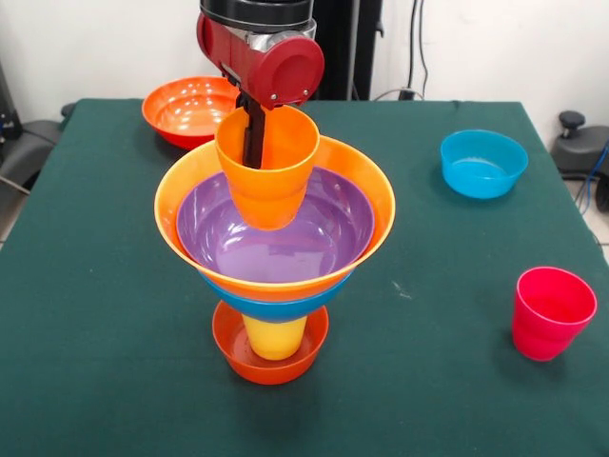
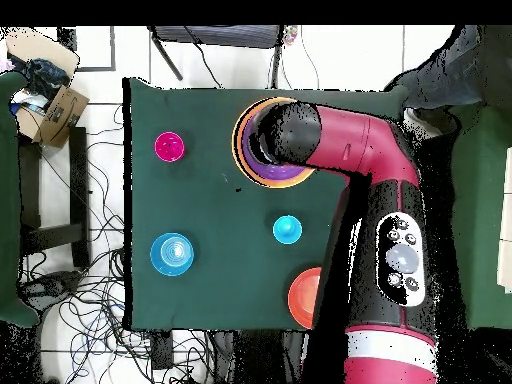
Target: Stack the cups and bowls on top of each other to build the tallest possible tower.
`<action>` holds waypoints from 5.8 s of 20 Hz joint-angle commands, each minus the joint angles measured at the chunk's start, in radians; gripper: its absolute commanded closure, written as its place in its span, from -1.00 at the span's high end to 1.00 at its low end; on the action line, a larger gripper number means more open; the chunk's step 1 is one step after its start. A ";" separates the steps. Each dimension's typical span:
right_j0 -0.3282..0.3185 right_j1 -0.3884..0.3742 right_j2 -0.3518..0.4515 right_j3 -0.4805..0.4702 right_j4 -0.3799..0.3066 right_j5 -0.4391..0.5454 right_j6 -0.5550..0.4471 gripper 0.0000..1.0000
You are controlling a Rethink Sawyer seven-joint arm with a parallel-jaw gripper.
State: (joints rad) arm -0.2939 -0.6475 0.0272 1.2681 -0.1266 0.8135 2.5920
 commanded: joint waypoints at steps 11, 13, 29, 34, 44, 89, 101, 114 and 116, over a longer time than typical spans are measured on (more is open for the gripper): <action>-0.004 0.024 0.106 0.133 -0.053 -0.097 -0.147 -1.00; -0.001 0.021 0.108 0.140 -0.051 -0.101 -0.144 -1.00; 0.005 0.021 0.114 0.144 -0.062 -0.109 -0.138 -1.00; 0.011 0.028 0.107 0.124 -0.070 -0.112 -0.122 -1.00; 0.020 0.040 0.085 0.100 -0.086 -0.104 -0.101 -1.00; -0.004 0.062 0.064 0.077 -0.108 -0.118 -0.121 -1.00; -0.011 0.066 0.061 0.089 -0.117 -0.148 -0.125 -1.00; -0.009 0.066 0.056 0.119 -0.123 -0.179 -0.118 -1.00; -0.007 0.067 0.053 0.123 -0.124 -0.180 -0.116 -1.00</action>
State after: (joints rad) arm -0.2989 -0.6393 0.0527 1.3332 -0.1392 0.6923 2.5920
